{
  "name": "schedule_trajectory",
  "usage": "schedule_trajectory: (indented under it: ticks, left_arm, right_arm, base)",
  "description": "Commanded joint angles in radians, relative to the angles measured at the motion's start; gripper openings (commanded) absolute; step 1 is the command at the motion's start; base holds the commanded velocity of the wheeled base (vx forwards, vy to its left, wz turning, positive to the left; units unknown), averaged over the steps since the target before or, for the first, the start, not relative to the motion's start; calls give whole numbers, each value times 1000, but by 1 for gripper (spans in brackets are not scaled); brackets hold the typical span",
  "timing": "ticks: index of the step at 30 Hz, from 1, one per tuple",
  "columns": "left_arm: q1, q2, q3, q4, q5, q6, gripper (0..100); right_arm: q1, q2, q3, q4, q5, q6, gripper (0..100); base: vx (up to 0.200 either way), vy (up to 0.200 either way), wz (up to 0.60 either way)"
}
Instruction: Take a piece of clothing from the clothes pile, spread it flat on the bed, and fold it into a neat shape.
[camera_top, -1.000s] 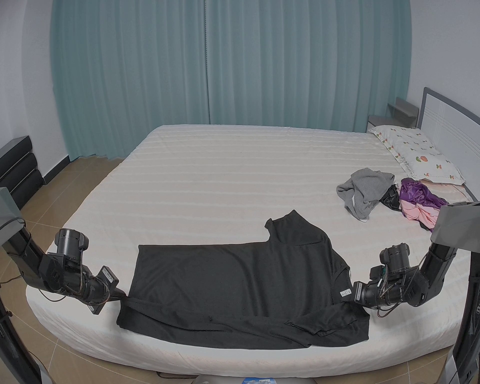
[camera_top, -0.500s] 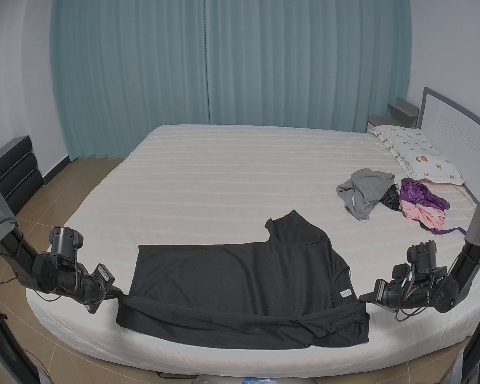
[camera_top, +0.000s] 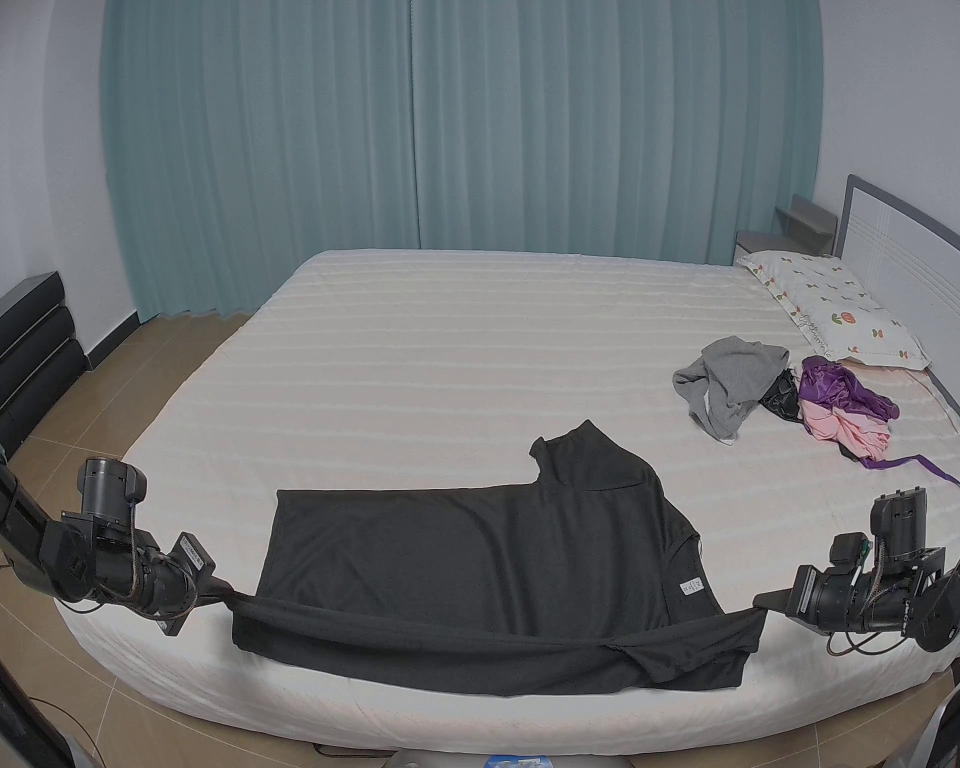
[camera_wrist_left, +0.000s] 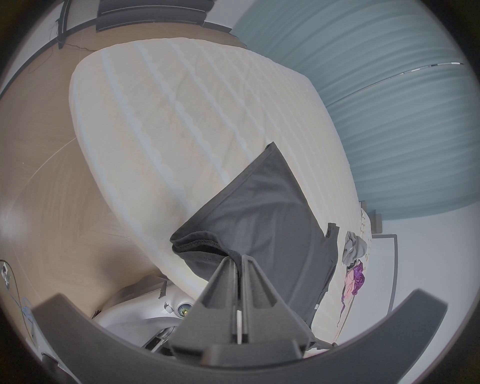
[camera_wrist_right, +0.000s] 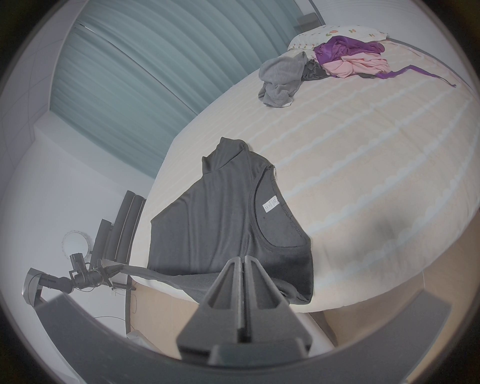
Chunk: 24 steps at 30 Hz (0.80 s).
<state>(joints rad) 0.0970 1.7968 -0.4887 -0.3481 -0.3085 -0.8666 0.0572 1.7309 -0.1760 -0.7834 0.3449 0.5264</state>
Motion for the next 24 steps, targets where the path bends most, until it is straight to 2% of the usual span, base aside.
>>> schedule_trajectory:
  ticks: [1, 9, 11, 14, 24]
  left_arm:
    - [6, -36, 15, 0, 0, 0, 0]
    - [12, -45, 30, 3, 0, 11, 0]
    - [12, -48, 61, 3, 0, 61, 0]
    - [13, -53, 70, 3, 0, 77, 0]
    - [47, -85, 147, 4, 3, 110, 0]
  right_arm:
    - [0, -48, 21, 0, 0, 0, 0]
    - [-10, -50, 43, 0, 14, -2, 0]
    - [-13, -56, 55, 0, 14, -3, 0]
    - [-14, -57, 61, 0, 14, -3, 0]
    - [-2, -194, 125, 7, 13, -3, 0]
  base:
    - [0, 0, 0]
    - [0, 0, 0]
    - [0, 0, 0]
    - [0, 0, 0]
    - [0, 0, 0]
